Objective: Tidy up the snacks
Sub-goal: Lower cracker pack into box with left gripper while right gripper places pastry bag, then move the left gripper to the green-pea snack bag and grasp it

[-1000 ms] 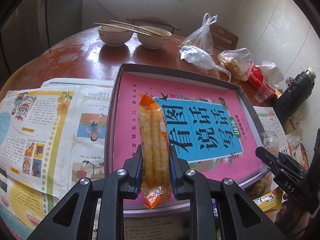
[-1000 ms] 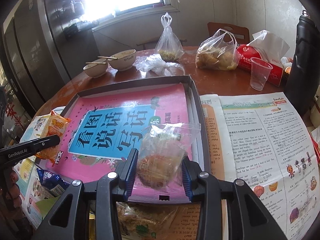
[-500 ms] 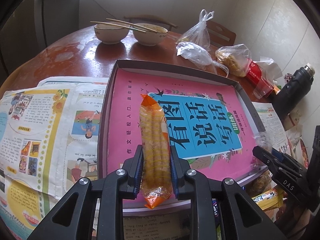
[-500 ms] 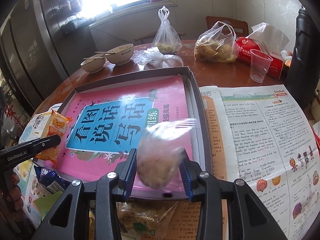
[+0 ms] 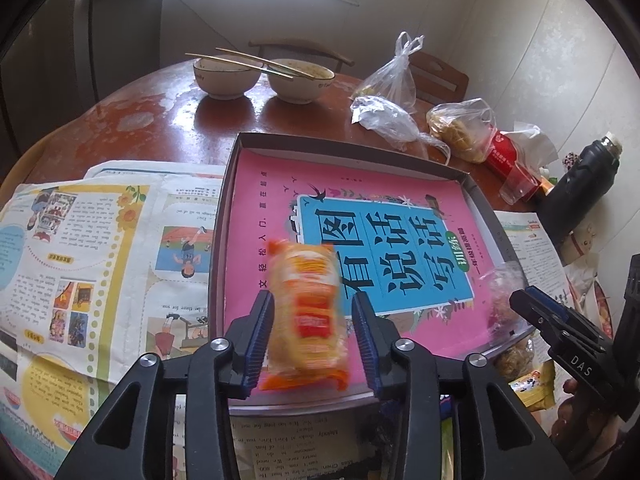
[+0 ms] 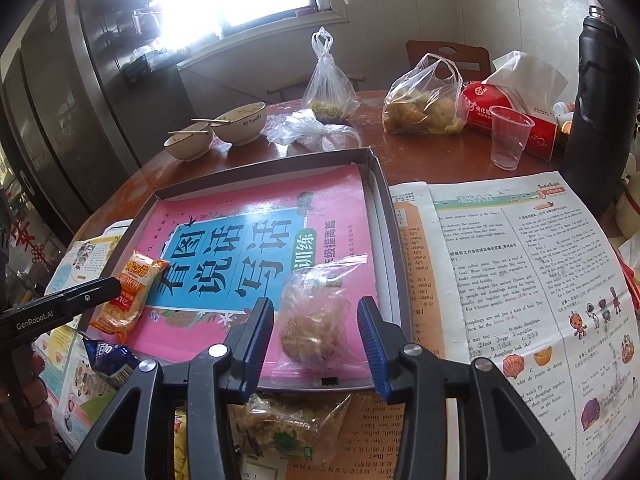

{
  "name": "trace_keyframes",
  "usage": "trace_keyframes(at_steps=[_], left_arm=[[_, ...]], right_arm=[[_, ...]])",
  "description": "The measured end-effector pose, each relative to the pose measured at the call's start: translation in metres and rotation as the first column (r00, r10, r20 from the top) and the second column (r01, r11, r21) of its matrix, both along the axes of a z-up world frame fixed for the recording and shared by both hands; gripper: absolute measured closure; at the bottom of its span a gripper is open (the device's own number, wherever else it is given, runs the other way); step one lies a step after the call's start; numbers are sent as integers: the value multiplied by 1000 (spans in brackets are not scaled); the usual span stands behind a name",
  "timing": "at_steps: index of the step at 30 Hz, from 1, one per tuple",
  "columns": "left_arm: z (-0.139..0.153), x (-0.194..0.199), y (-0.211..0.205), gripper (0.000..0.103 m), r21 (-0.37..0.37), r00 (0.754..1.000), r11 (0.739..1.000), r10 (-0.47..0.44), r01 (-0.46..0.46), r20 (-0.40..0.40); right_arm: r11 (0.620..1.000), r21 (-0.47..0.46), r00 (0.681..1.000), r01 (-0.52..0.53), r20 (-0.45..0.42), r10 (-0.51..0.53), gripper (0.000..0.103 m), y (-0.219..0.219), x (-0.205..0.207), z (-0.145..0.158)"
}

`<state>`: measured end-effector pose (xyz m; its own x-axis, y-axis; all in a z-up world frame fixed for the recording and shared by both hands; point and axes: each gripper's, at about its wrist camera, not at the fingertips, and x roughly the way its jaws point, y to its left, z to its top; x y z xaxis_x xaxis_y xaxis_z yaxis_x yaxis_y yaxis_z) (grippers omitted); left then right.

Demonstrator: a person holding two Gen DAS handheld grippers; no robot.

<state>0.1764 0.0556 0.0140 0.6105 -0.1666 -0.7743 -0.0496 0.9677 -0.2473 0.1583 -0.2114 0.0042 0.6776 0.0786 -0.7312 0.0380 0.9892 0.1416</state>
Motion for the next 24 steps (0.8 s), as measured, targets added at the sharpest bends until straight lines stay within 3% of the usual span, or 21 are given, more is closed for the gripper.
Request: trace_keyframes(at_steps=[5,24], left_arm=[[10,-10,0,49,-10,1000,1000,1,0,26],[22,-42,-3,35,-37,997,999,-27,29,67]], right_arm=[[1000,17,1000,7,27,-8,55,-2,-7,7],[999,50,996,10,88,-14,47,-3,-36,23]])
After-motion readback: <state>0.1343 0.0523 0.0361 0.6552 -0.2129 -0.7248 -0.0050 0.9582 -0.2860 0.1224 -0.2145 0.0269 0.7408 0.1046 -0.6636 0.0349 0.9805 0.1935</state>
